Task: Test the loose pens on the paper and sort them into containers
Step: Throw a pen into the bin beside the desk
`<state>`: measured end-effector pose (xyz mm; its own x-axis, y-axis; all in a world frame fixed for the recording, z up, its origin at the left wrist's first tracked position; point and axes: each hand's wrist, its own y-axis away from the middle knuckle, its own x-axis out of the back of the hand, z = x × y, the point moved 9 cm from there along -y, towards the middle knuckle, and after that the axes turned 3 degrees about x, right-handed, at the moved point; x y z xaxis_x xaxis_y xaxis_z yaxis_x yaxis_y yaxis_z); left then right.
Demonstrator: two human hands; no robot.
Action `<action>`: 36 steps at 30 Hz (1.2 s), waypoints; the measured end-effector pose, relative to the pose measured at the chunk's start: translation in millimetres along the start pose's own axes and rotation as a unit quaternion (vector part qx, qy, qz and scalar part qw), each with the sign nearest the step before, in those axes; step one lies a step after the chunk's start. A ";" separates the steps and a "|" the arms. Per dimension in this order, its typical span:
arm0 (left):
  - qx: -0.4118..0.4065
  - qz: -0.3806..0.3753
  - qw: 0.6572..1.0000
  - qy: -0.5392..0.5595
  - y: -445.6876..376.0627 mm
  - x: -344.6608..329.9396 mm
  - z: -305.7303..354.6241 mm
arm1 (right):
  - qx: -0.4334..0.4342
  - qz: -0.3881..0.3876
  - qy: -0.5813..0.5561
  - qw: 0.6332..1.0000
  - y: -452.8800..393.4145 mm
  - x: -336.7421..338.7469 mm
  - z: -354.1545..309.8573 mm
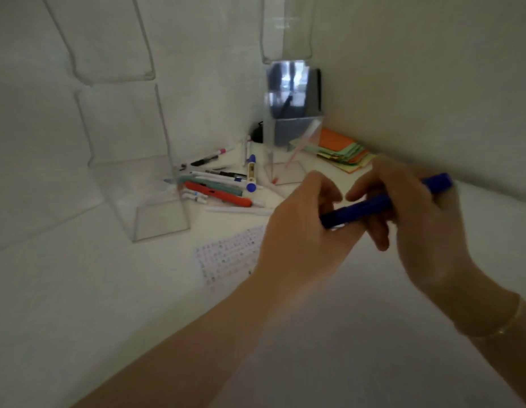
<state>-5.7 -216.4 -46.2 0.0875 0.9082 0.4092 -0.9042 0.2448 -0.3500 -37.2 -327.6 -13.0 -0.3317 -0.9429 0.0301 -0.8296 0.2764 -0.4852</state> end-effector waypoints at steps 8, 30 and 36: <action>-0.146 -0.271 0.920 -0.241 15.2 -203.6 29.9 | 0.049 0.343 0.131 0.929 68.3 234.9 4.4; -0.204 -0.332 0.863 -0.322 40.5 -253.9 16.9 | -0.492 -0.049 0.462 0.736 184.3 303.1 300.8; -0.144 -0.345 0.900 -0.226 33.7 -250.8 18.1 | -0.326 0.231 0.453 0.797 134.2 340.0 213.1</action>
<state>-65.7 -442.1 -145.3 0.3480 0.2922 0.8908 -0.5492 0.8336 -0.0589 -165.6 -650.7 -254.1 -0.6118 -0.2733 0.7423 -0.4842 0.8714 -0.0783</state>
